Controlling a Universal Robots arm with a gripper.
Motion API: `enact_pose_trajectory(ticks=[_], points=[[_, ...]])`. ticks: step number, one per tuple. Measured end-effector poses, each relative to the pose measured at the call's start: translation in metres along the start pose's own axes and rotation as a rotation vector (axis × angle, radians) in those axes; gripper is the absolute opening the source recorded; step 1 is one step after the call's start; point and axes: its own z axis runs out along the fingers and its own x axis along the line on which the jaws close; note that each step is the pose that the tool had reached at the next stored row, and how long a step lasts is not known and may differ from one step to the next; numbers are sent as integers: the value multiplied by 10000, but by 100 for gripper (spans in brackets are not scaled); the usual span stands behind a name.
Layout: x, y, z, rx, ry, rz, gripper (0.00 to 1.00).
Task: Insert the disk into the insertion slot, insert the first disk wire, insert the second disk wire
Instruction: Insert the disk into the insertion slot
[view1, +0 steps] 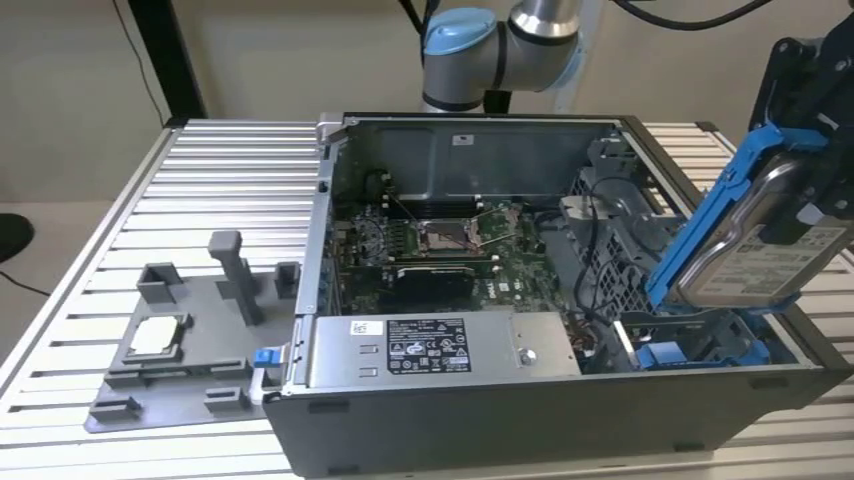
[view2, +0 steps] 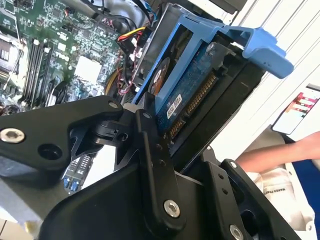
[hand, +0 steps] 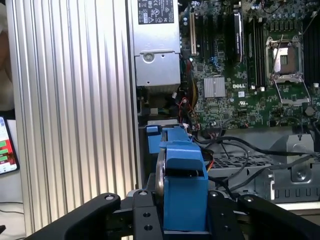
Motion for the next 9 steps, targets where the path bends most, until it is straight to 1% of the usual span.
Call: enact_pose_trajectory(ticks=[1,2,5,6,7,9], points=[[0,0,10,-1,-28,-1,0],[0,-1,16,-6,-92,-4,0],[0,-2,41,-21,-328,-15,0],[0,-3,49,-16,-388,-19,0],[0,-4,60,-7,-433,-23,0],[1,-4,82,13,-485,-24,0]])
